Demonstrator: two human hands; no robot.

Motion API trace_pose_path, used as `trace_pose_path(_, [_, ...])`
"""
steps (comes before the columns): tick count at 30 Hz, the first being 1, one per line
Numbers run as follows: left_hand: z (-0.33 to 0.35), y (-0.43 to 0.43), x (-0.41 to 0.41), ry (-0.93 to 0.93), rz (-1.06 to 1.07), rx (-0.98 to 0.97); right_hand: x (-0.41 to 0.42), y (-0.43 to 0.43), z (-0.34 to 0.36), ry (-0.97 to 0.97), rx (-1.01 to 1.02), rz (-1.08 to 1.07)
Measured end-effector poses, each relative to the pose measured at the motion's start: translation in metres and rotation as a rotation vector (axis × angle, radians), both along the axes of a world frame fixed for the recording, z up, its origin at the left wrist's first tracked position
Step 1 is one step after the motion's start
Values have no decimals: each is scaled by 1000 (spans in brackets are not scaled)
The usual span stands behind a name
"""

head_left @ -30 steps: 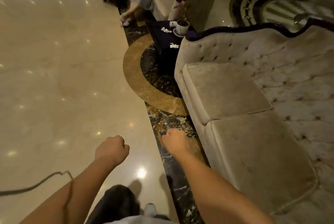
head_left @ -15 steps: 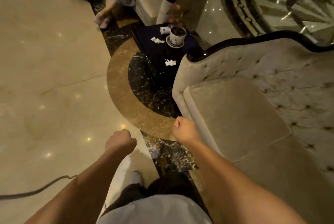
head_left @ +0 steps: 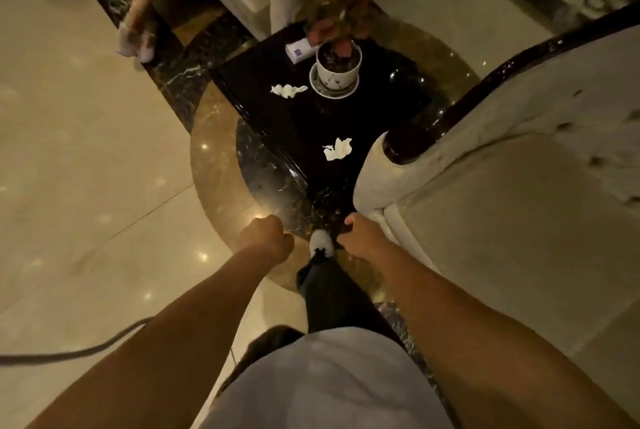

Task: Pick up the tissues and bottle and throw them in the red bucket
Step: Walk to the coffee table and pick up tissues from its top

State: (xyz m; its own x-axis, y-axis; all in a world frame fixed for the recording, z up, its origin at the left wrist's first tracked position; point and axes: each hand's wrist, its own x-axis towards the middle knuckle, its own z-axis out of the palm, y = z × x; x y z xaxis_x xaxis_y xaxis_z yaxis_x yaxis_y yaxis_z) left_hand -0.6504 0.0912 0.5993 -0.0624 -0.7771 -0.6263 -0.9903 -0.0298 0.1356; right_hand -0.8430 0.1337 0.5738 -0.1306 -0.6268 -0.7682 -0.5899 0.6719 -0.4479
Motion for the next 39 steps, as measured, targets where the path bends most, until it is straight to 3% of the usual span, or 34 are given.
trace_pose_path(5, [-19, -165, -10, 14, -94, 19, -5, -144, -12, -1, 4, -191])
trace_pose_path(8, [-40, -222, -18, 57, -92, 55, -4, -190, -30, -30, -11, -268])
trace_pose_path(13, [-111, -330, -36, 63, -260, 114, 2, -253, -101, -26, 67, -493])
trace_pose_path(16, [-179, -408, -50, 40, -340, 92, 8, -281, -176, 58, 57, -578])
trace_pose_path(20, [-234, -470, -74, 7, -538, 29, 5, -296, -233, 235, 59, -531])
trace_pose_path(23, [-265, -491, -90, -45, -694, 93, 0, -308, -256, 395, 139, -460])
trace_pose_path(27, [-279, -499, -91, 46, -777, 37, -4, -321, -267, 515, 114, -684])
trace_pose_path(31, [-263, -475, -86, 178, -885, 156, -8, -313, -248, 359, 7, -921])
trace_pose_path(36, [-216, -425, -74, 200, -666, 324, 8, -293, -200, 193, -146, -1183])
trace_pose_path(39, [-179, -384, -70, 188, -498, 473, 24, -263, -160, -25, -170, -1436])
